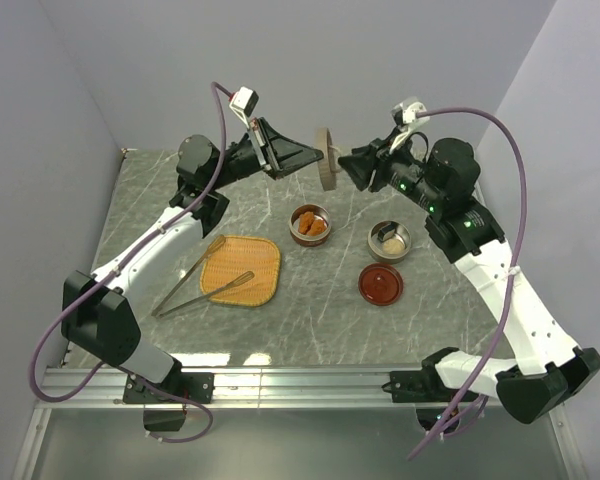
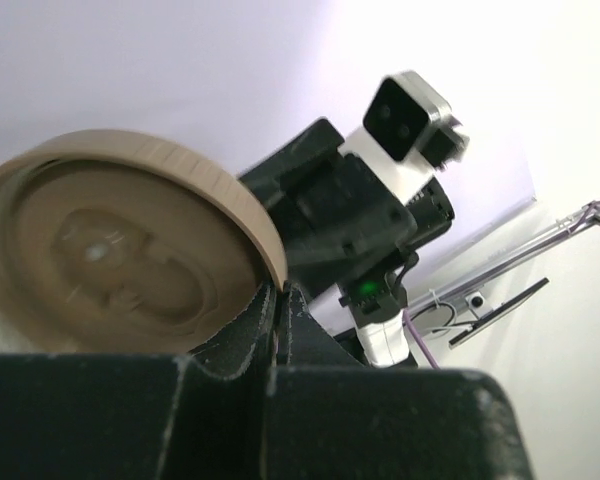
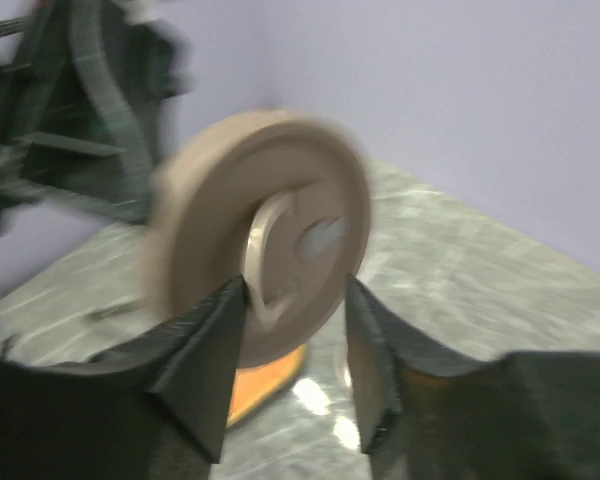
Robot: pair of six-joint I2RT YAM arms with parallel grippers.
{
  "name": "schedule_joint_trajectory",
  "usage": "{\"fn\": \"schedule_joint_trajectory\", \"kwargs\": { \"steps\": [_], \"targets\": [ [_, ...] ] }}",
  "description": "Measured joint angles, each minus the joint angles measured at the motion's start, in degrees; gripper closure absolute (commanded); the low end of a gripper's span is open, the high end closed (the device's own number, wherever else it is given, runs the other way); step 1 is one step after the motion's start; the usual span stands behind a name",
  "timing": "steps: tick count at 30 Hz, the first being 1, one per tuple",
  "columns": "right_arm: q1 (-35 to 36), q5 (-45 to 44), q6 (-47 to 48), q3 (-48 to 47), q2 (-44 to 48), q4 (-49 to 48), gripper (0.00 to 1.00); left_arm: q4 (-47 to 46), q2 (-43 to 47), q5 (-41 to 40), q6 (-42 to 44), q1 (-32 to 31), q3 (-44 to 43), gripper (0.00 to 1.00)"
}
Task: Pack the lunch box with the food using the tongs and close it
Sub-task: Pass the lid of the lunch box from the left arm to the right
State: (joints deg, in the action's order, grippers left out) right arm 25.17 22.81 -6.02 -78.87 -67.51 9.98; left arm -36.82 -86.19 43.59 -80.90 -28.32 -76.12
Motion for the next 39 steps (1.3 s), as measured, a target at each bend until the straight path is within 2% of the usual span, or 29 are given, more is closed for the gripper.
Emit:
{"fn": "schedule_joint_trajectory", "kwargs": {
  "steps": [6,7,10,12,14,18,21,23,26,29,39],
  "targets": [
    [-1.5,-11.8,2.5,-0.2,0.0,0.9,0.66,-0.1,0.0,1.5,-0.3,0.7,0.0,1.00],
    [-1.8,-13.0,2.8,-0.2,0.0,0.9,0.66,-0.1,0.0,1.6,-0.4,0.9,0.0,1.00],
    [-3.1,-13.8,3.6,-0.2,0.0,1.0,0.57,-0.6,0.0,1.8,-0.9,1.5,0.0,1.00],
    [-5.4,-9.4,3.3,-0.2,0.0,1.0,0.47,-1.1,0.0,2.0,-1.3,1.9,0.0,1.00],
    [-8.6,-1.8,2.3,-0.7,-0.3,1.5,0.42,-2.0,-0.1,2.2,-1.7,2.5,0.0,1.00],
    [-17.0,14.7,-4.9,-4.1,-3.5,-0.3,0.37,-4.6,-1.4,2.8,-3.5,4.0,-1.6,1.00],
    [-23.0,24.2,-17.1,-4.0,-6.6,-9.9,0.36,-6.7,-2.5,2.8,-5.4,5.0,-3.1,1.00],
    [-24.8,26.8,-26.9,-1.1,-7.8,-19.3,0.35,-8.0,-2.8,2.3,-6.8,5.7,-3.3,1.00],
    [-23.0,27.9,-38.0,3.0,-9.0,-30.4,0.35,-9.0,-2.9,1.6,-8.4,5.9,-3.6,1.00],
    [-19.1,29.0,-43.9,3.4,-11.3,-37.4,0.36,-9.1,-3.0,1.4,-9.5,5.9,-4.3,1.00],
    [-12.9,30.2,-46.7,-0.5,-16.5,-44.6,0.38,-9.2,-3.7,1.1,-10.8,5.2,-5.3,1.00]
  ]
}}
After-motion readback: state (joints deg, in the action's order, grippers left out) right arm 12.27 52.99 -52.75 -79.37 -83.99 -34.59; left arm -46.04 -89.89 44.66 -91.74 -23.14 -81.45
